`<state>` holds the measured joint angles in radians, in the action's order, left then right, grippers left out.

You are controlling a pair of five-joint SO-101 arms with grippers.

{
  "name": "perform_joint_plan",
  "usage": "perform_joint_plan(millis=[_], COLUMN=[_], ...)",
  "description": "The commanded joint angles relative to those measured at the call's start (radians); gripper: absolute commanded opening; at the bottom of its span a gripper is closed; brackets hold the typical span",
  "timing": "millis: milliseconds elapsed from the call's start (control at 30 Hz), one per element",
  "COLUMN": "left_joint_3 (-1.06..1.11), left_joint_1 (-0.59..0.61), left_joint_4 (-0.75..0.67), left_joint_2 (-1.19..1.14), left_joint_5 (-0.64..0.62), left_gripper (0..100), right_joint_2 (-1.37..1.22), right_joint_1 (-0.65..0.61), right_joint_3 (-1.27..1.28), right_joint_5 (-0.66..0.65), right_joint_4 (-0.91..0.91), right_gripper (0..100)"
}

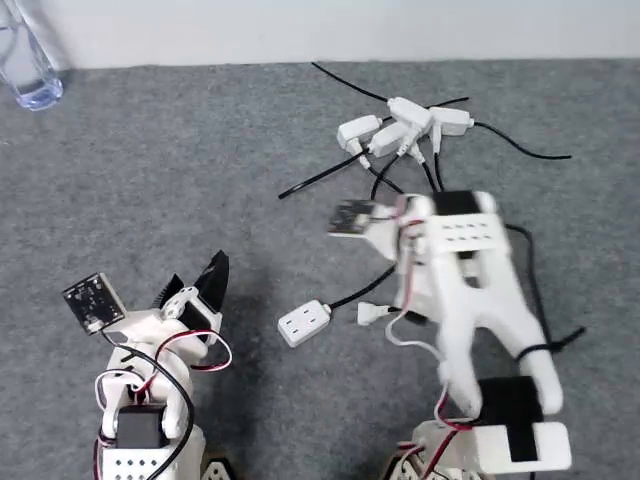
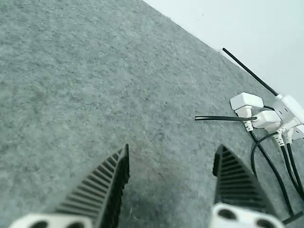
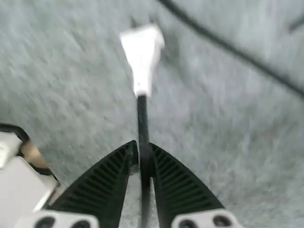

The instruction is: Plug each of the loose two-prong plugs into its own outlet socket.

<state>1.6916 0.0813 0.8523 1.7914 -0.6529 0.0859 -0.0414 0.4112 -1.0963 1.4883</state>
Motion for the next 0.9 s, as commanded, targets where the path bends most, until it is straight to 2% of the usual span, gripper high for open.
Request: perform_joint_plan(millis=[0,200,300,367,500,567,867], left_joint_3=[-0.007,-0.007,-0.007,-0.007,-0.007,-0.007,-0.007], left_joint_1=[0.003,-0.008,-0.029,-0.032,-0.029,-0.029,-0.028], left_joint_4=[-0.003,-0.008,-0.008,-0.008,-0.006,-0.006,-0.008], left_joint_2=[0.003,0.003,0.003,0.003,0.003,0.003,0.003], left_joint_5=[-0.009,-0.011,-0.011,-0.011,-0.011,-0.011,-0.011], left_gripper=[27,27,27,27,27,27,27], right_joint_2=[0.048,0.041,0.047,0.047,0.048,0.048,0.048], right_joint_1=[0.171,0.357,0.387,0.384,0.335,0.294,-0.03], right_joint_3=[0.035,0.158,0.203,0.212,0.215,0.216,0.212], right_joint_5=[-0.12,-0.31,-0.365,-0.382,-0.379,-0.382,-0.379], right_joint_4=[-0.062,-0.153,-0.22,-0.239,-0.236,-0.234,-0.091], right_gripper=[0.9,0.9,1.4,5.8,27.3,33.3,30.8])
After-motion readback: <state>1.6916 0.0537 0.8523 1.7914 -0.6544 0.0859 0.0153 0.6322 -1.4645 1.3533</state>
